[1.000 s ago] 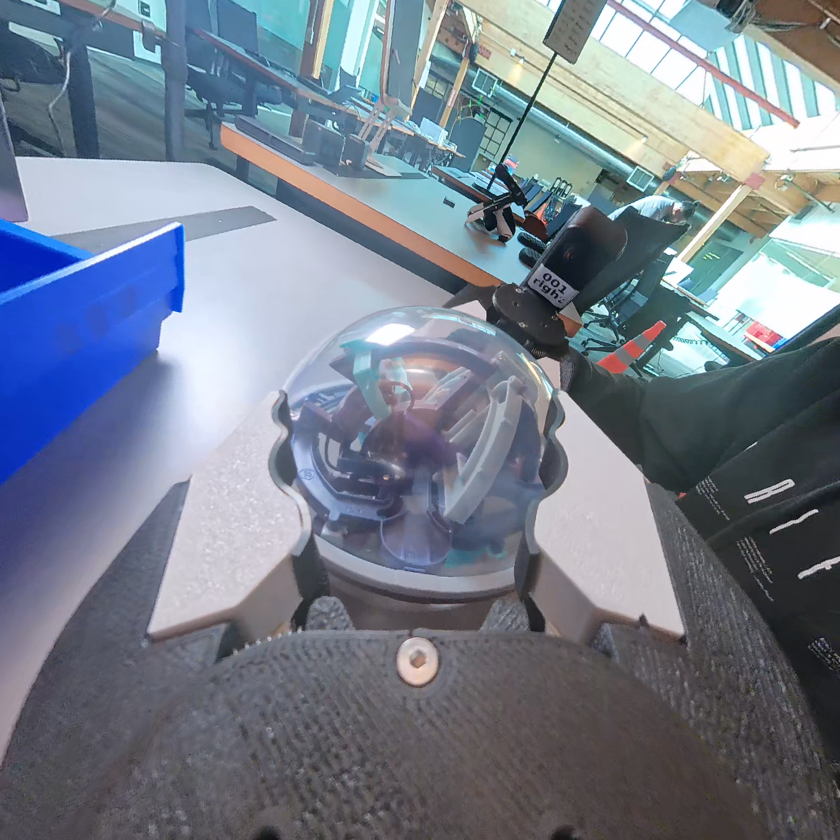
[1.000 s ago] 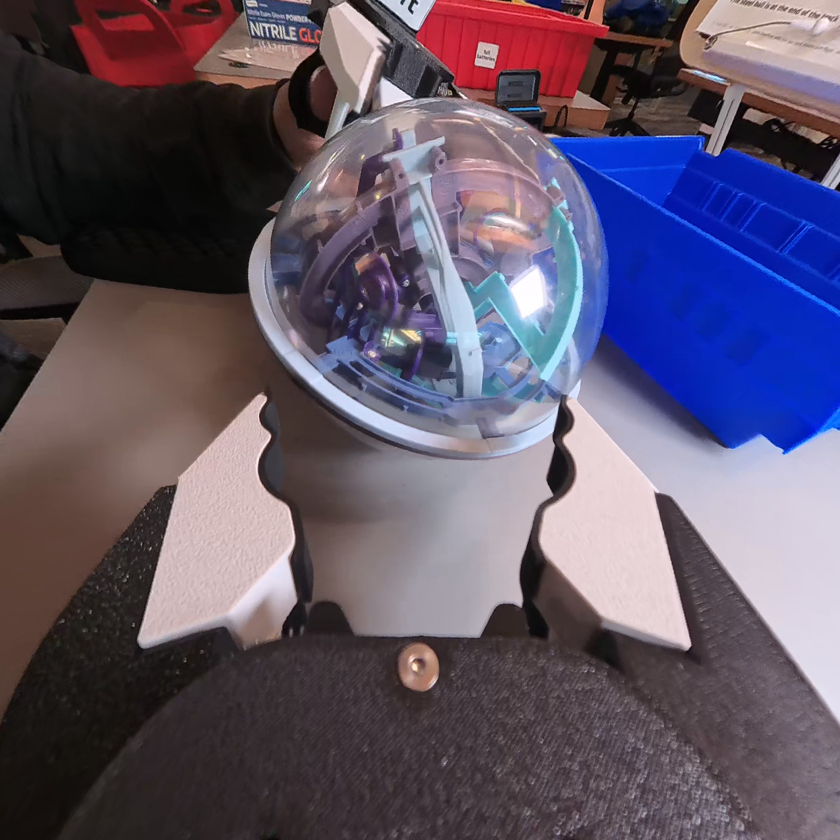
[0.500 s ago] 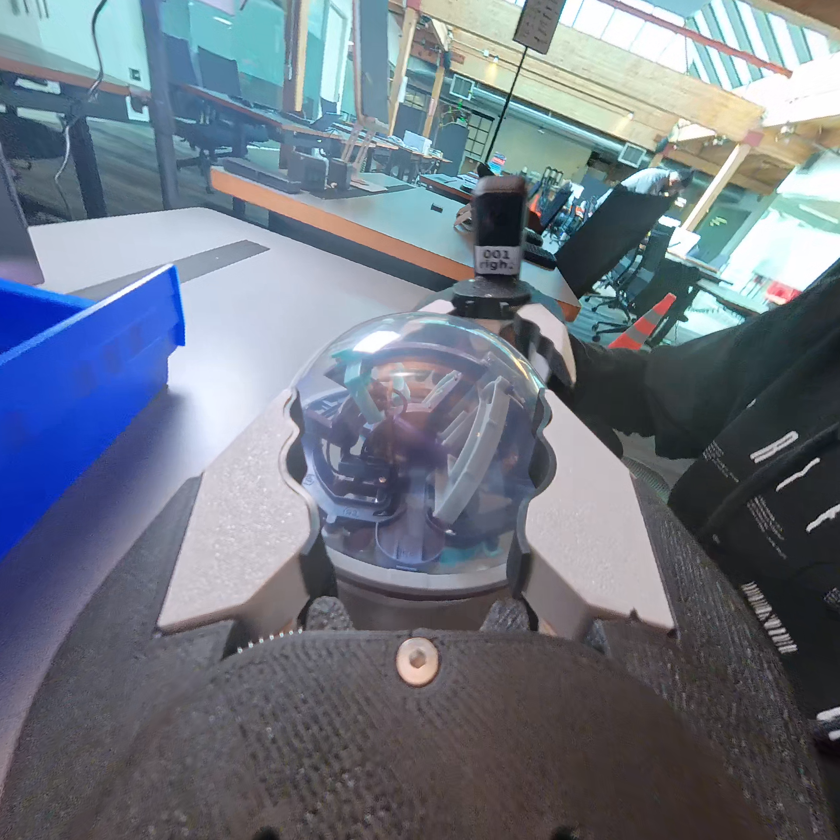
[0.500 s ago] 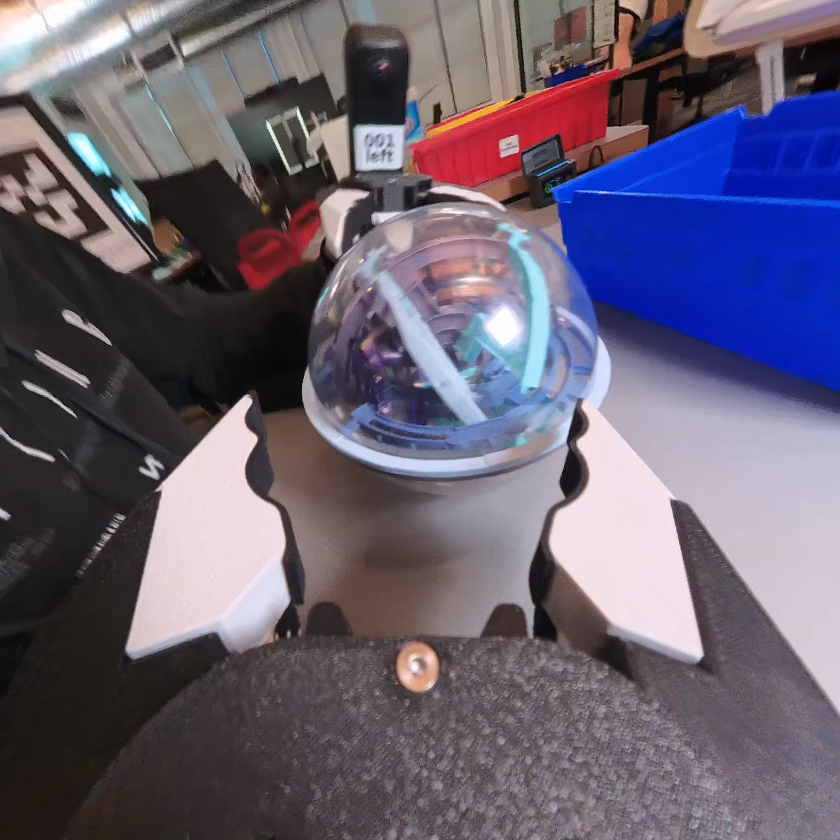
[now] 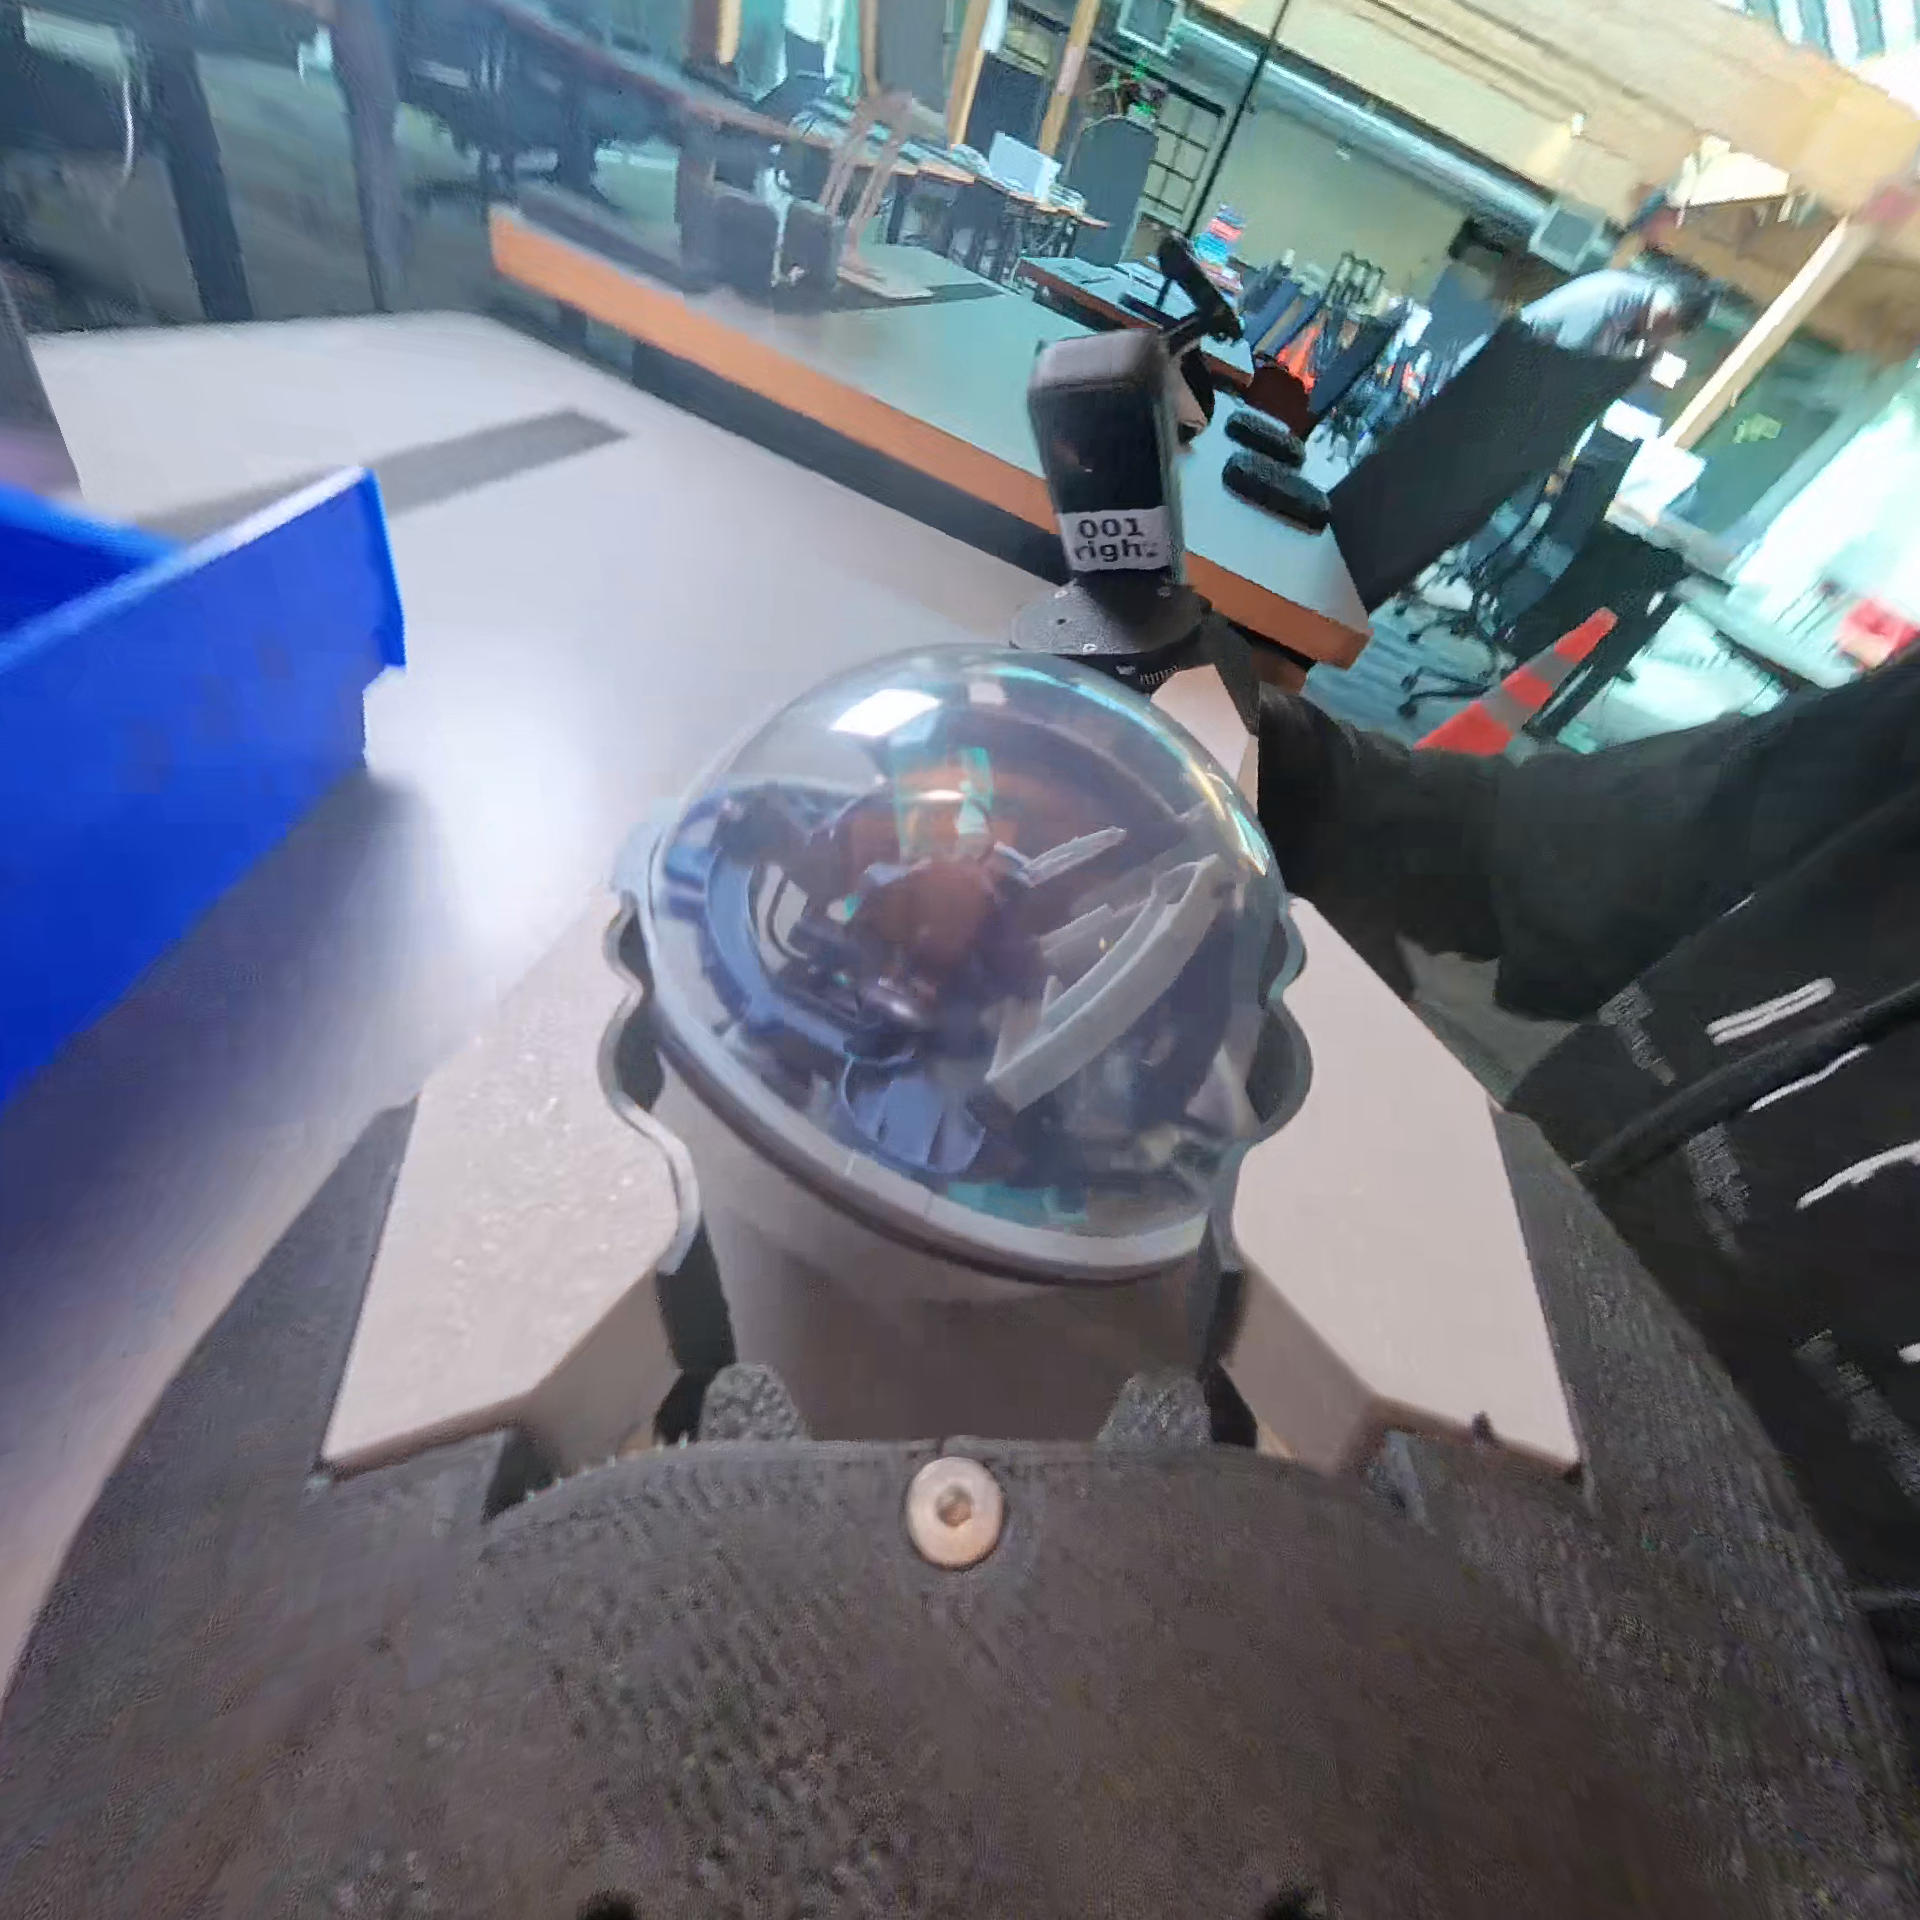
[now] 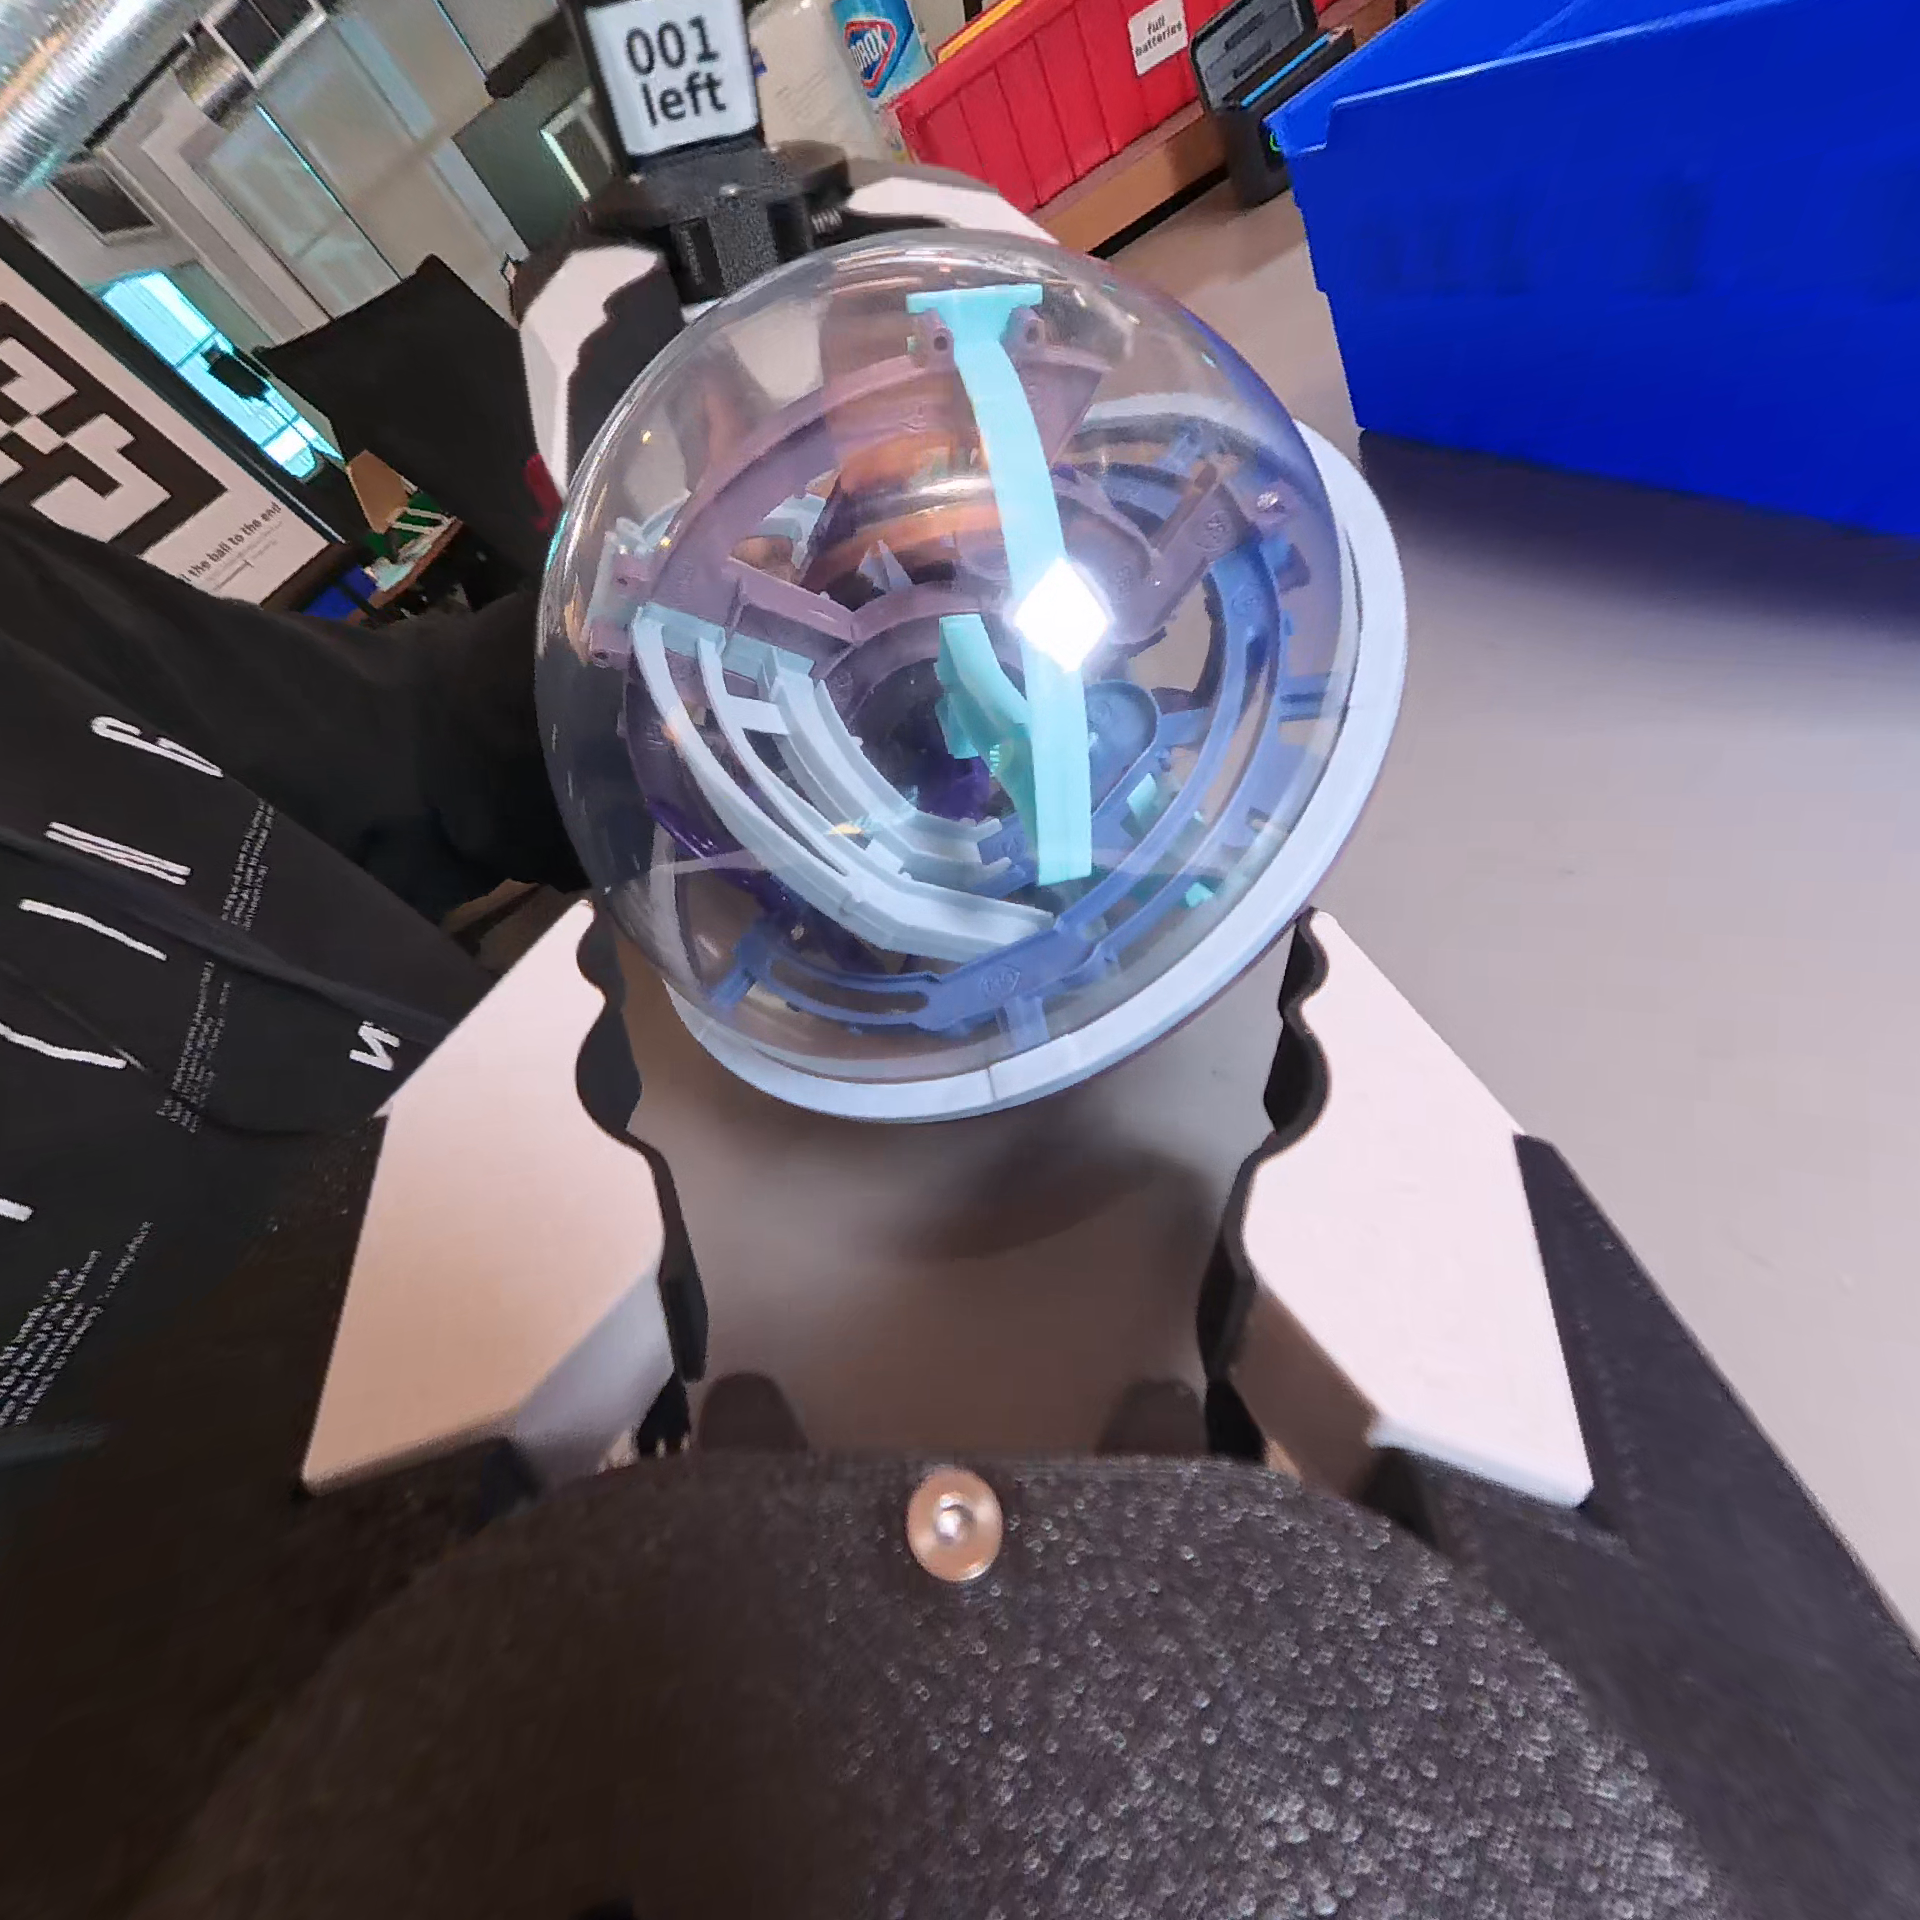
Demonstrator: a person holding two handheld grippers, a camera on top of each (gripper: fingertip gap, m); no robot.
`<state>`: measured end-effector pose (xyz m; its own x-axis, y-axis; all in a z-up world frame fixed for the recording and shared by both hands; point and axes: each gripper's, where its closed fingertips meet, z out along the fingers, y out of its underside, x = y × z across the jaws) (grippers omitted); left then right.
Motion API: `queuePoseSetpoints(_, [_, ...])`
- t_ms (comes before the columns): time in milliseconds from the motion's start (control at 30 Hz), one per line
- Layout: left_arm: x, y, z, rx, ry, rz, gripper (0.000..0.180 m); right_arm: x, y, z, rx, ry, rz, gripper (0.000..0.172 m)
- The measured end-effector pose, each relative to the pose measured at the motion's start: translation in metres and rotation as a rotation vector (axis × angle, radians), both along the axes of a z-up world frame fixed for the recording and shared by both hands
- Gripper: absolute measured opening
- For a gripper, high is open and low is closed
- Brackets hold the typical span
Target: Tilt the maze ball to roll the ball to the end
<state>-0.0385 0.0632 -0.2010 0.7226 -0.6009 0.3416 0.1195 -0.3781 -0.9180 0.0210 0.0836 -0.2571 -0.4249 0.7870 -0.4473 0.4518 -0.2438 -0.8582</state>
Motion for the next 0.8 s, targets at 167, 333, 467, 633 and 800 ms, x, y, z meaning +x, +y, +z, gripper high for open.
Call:
queuePoseSetpoints(167, [0.006,-0.011,-0.029,-0.196,-0.1,0.017,0.134,-0.001,-0.001,-0.003,0.13,0.031,-0.015,0.121])
queuePoseSetpoints(333, [0.009,-0.011,-0.035,-0.077,0.06,-0.026,0.135,-0.004,0.0,-0.004,0.381,0.146,-0.045,0.122])
queuePoseSetpoints(467, [0.008,-0.012,-0.032,0.071,0.189,-0.061,0.135,-0.002,-0.002,-0.01,0.446,0.156,-0.021,0.12])
queuePoseSetpoints(633, [0.006,-0.013,-0.035,0.191,0.344,-0.073,0.134,-0.001,0.003,-0.002,0.342,0.152,-0.032,0.131])
queuePoseSetpoints(800, [0.019,-0.017,-0.035,0.311,0.509,-0.123,0.134,-0.002,0.0,-0.004,0.304,0.135,-0.01,0.133])
